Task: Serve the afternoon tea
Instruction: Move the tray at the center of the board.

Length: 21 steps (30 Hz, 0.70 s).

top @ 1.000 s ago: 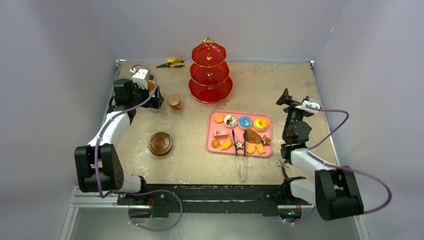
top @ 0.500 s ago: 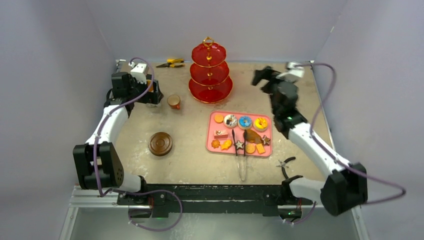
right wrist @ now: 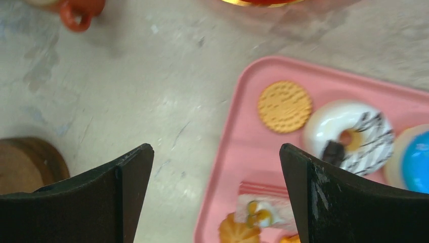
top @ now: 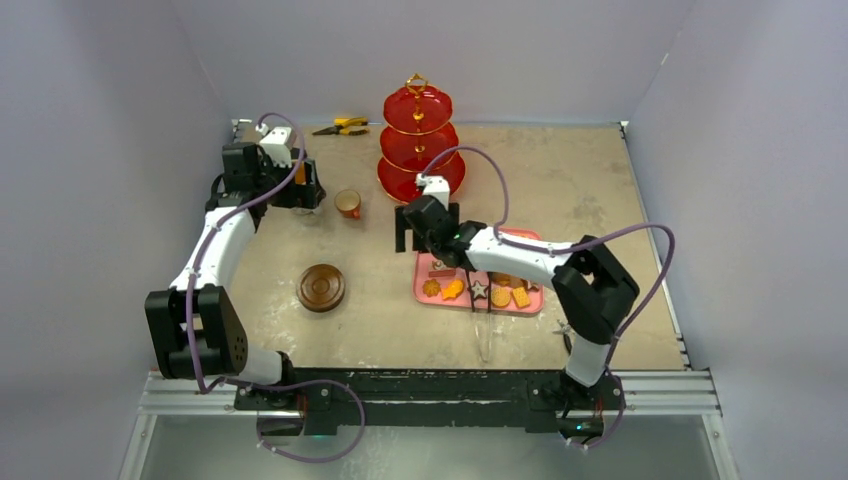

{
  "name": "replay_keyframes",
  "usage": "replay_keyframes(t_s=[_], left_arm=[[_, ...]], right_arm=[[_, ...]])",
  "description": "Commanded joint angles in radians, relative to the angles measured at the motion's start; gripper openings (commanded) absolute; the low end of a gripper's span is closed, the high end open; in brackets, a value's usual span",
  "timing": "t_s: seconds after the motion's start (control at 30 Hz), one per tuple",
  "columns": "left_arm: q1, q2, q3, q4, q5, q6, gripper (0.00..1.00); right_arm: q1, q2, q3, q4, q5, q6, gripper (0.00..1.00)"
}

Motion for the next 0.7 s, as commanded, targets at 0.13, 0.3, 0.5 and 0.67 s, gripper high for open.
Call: replay_keyframes(t_s=[0.13,0.3,0.5,0.67], left_arm=[[0.006,-0.021,0.053,-0.042,-0.029,-0.006,0.99],[0.006,-0.024,0.062,-0.069,-0.033,0.018,0.99],[0.005,-0.027,0.076,-0.087,-0.031,0.022,0.99],[0.005,-0.027,0.086,-0.096,-0.02,0.019,0.99]], right_arm=[[0.097,0.105,0.096,0.016,-0.049,0.051,0.96],[0.105,0.164,0.097,-0.006,-0.015,0.091,0.91],[0.106,0.172,0.063,-0.001,0.024,0.115,0.88],[0.106,0.19,0.041,0.019,0.021,0.124,0.76]])
